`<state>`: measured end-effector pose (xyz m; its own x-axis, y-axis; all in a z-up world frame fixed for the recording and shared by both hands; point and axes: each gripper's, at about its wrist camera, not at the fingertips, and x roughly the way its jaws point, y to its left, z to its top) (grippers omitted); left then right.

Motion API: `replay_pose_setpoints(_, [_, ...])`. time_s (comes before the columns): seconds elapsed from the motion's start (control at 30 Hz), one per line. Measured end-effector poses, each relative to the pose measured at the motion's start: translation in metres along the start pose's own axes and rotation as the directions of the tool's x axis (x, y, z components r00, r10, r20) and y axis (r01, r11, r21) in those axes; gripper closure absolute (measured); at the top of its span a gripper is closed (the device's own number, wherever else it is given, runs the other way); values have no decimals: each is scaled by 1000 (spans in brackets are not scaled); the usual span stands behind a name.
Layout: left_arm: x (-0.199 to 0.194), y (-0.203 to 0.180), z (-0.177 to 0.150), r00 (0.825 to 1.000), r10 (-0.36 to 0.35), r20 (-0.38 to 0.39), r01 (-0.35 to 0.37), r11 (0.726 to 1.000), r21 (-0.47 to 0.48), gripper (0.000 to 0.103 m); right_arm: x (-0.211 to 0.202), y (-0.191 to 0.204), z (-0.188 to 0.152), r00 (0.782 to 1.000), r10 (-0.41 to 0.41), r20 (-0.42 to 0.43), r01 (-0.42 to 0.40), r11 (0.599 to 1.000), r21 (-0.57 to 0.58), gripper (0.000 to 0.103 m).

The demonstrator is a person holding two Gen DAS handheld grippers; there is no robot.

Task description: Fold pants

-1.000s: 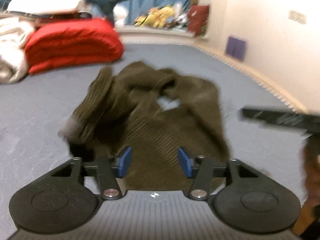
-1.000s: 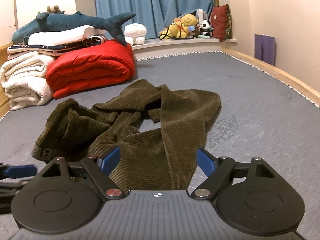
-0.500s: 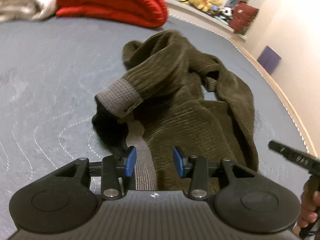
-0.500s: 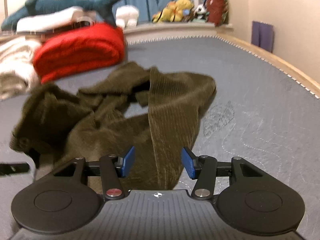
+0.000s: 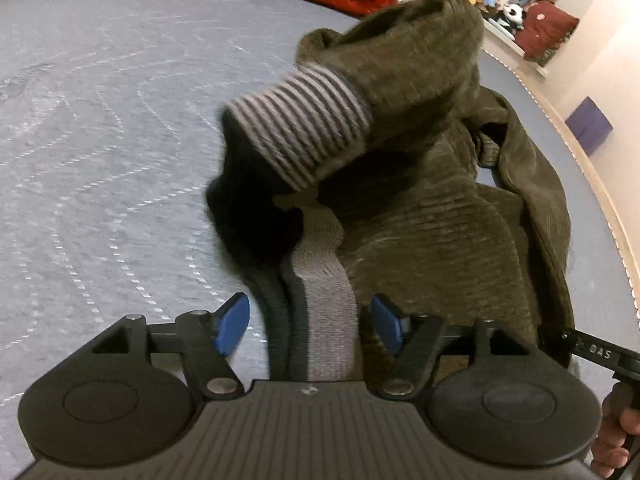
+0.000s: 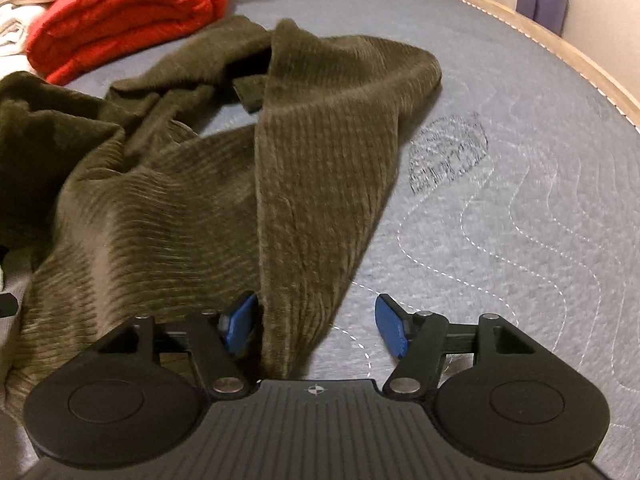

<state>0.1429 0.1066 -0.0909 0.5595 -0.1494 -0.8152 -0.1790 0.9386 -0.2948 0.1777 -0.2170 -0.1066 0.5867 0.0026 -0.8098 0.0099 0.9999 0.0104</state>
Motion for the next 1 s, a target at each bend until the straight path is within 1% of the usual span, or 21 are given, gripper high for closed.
replay_pose_setpoints(0.03, [3,-4,-2,1000,-5,1,5,1000,17,30,3,-1,0,1000,-5,-4,5,1000,-1,37])
replay_pose_setpoints(0.07, [5,-11,-4,1000,0,16,-1,998,56,30,6,-1,0,1000,-6,-9,6,1000,-1,38])
replay_pose_setpoints(0.13, [7,-22,-12,998,27,57,-34,989,141,27,6,-1,-1,1000,1,-8,-1,1000,-2,42])
replay_pose_setpoints(0.17, [8,-25,-16,996,38,76,-51,983,178,28,5,0,-1,1000,10,-3,-10,1000,-10,52])
replay_pose_setpoints(0.2, [8,-26,-19,995,43,93,-62,976,207,30,4,2,-1,1000,19,3,-19,1000,-22,66])
replay_pose_setpoints(0.23, [8,-27,-21,993,48,110,-73,970,230,34,2,4,-1,1000,27,9,-26,999,-32,74])
replay_pose_setpoints(0.27, [5,-25,-22,991,60,122,-88,966,242,47,-1,8,-1,1000,15,20,-14,999,-49,82])
replay_pose_setpoints(0.3, [2,-22,-21,991,58,125,-87,965,246,59,-3,11,-1,1000,5,31,-3,998,-70,90])
replay_pose_setpoints(0.37, [-10,-13,-17,991,23,133,-55,967,248,70,-12,18,-1,999,13,51,-7,994,-107,90])
replay_pose_setpoints(0.4, [-17,-9,-15,988,7,152,-45,967,250,72,-17,22,-2,998,17,63,-8,991,-130,91])
replay_pose_setpoints(0.43, [-27,-5,-14,984,3,180,-50,966,255,73,-22,27,-3,997,22,75,-10,988,-156,91])
replay_pose_setpoints(0.53, [-57,11,-10,970,1,242,-63,967,246,76,-45,53,-12,990,49,135,-7,954,-299,93])
replay_pose_setpoints(0.63, [-88,36,-4,958,10,286,-71,977,201,80,-70,88,-32,977,120,178,-22,881,-473,94])
replay_pose_setpoints(0.67, [-99,44,-2,953,18,303,-78,979,186,81,-79,102,-42,971,149,188,-27,846,-532,94])
replay_pose_setpoints(0.77, [-135,81,0,935,80,347,-128,985,118,82,-102,136,-69,952,236,192,-54,751,-658,95])
replay_pose_setpoints(0.8, [-145,92,1,931,96,353,-136,987,90,82,-111,148,-79,942,276,188,-72,718,-693,95])
replay_pose_setpoints(0.87, [-168,119,2,919,151,364,-172,985,25,83,-127,168,-96,919,354,172,-112,655,-748,96])
replay_pose_setpoints(0.9, [-176,131,3,913,181,365,-193,981,-3,83,-135,179,-106,905,398,152,-140,615,-776,96])
replay_pose_setpoints(0.93, [-183,144,2,910,211,358,-213,977,-35,83,-140,186,-113,894,428,136,-159,585,-795,96])
replay_pose_setpoints(0.97, [-186,153,1,912,235,337,-228,972,-60,82,-144,194,-121,882,456,120,-174,551,-816,96])
replay_pose_setpoints(1.0, [-187,162,0,921,252,297,-241,968,-75,79,-145,201,-129,875,471,111,-176,523,-834,96])
